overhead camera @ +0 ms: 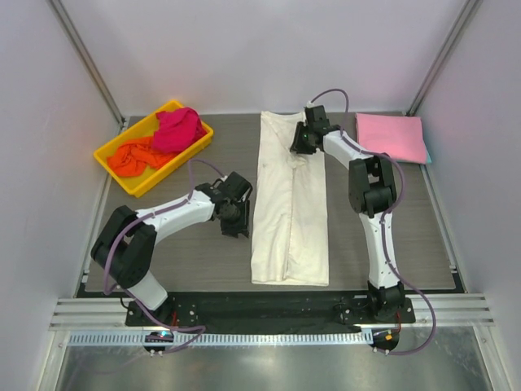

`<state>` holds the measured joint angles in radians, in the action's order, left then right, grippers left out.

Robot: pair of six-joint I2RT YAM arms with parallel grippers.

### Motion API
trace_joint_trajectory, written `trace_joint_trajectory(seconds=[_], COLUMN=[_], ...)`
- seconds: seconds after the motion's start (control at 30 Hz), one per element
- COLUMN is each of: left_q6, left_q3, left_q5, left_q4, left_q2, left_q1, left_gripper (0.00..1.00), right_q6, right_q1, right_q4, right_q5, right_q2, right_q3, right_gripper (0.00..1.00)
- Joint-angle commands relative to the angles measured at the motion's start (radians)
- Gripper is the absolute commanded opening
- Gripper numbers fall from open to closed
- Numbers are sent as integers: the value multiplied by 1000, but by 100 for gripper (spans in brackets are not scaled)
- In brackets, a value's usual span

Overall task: Fold and stack the t-shirts
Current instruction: Fold the tshirt

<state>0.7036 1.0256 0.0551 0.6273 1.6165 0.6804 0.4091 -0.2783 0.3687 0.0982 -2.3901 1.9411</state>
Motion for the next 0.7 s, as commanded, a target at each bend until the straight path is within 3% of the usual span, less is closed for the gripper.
trace_joint_trajectory(seconds=[0.0,0.37,0.57,0.67], left_q6=[-1,31,51,62], left_q3=[8,-39,-67,-85], left_q5=[69,207,169,152], left_q4=[-41,-185,-209,-209], left_q2=[-47,-112,-90,-66], left_q1=[1,53,110,128], left_gripper=[39,37,36,36], right_q6=[-35,-64,-55,-52], right_q1=[-13,-13,-13,-13], right_q4=[56,113,107,105], right_q5=[-26,-51,-77,-80], right_q2=[-32,181,227,229], right_q3=[44,-116,-165,-182], right_gripper=[36,40,39,33])
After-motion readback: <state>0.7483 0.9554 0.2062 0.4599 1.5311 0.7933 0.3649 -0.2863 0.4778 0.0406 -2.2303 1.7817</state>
